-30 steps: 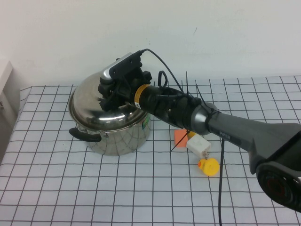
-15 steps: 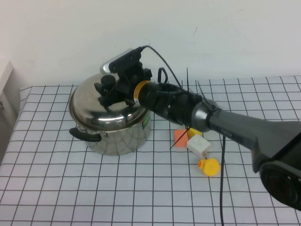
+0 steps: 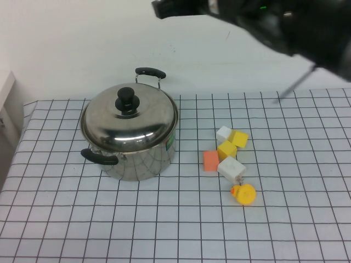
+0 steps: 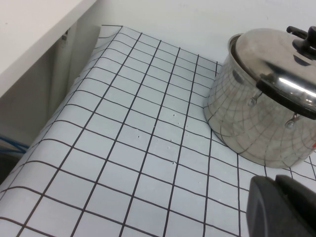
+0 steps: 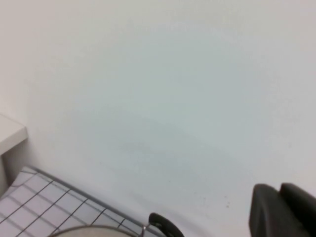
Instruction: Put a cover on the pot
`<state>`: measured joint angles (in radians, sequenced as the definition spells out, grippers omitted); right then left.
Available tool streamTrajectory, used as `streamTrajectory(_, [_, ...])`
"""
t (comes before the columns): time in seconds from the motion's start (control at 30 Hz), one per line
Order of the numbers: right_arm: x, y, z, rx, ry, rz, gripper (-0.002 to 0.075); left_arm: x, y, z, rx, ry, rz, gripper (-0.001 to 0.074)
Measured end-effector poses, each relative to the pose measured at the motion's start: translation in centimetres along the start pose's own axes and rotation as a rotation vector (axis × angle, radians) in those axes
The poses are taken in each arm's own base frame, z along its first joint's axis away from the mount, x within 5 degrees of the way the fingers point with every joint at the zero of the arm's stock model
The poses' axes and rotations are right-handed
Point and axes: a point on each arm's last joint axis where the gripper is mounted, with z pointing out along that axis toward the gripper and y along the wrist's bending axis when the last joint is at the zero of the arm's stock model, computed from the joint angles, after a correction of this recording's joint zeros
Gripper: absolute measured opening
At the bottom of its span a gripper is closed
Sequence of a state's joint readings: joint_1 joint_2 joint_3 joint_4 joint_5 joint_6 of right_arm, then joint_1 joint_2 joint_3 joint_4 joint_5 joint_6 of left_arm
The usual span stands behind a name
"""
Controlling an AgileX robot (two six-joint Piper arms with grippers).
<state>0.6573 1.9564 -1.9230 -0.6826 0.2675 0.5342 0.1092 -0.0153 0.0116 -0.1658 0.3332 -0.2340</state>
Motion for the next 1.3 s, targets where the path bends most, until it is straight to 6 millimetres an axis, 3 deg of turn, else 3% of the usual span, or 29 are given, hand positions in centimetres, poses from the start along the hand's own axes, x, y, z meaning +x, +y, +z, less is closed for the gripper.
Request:
streamTrajectory(0.2, [-0.6, -0.8, -7.3, -0.075, -0.069, -0.027, 0.0001, 0.0, 0.0, 0.0, 0.000, 0.000, 0.000, -0.0003])
streamTrajectory(0.47, [1.6, -1.8, -16.7, -0.137, -0.120, -0.044, -0.0002, 0.0, 0.0, 0.0, 0.000, 0.000, 0.000, -0.0003])
streamTrajectory(0.8, [11.3, -2.7, -24.3, -0.125, 0.068, -0.120, -0.0002, 0.0, 0.0, 0.0, 0.000, 0.000, 0.000, -0.0003])
streamTrajectory(1.03, [15.4, -3.6, -29.4, -0.105, 0.055, -0.111, -0.0002, 0.0, 0.0, 0.0, 0.000, 0.000, 0.000, -0.0003])
streamTrajectory(1.3, [20.4, -4.0, -32.7, -0.088, 0.118, -0.064, -0.0002, 0.0, 0.0, 0.0, 0.000, 0.000, 0.004, -0.0003])
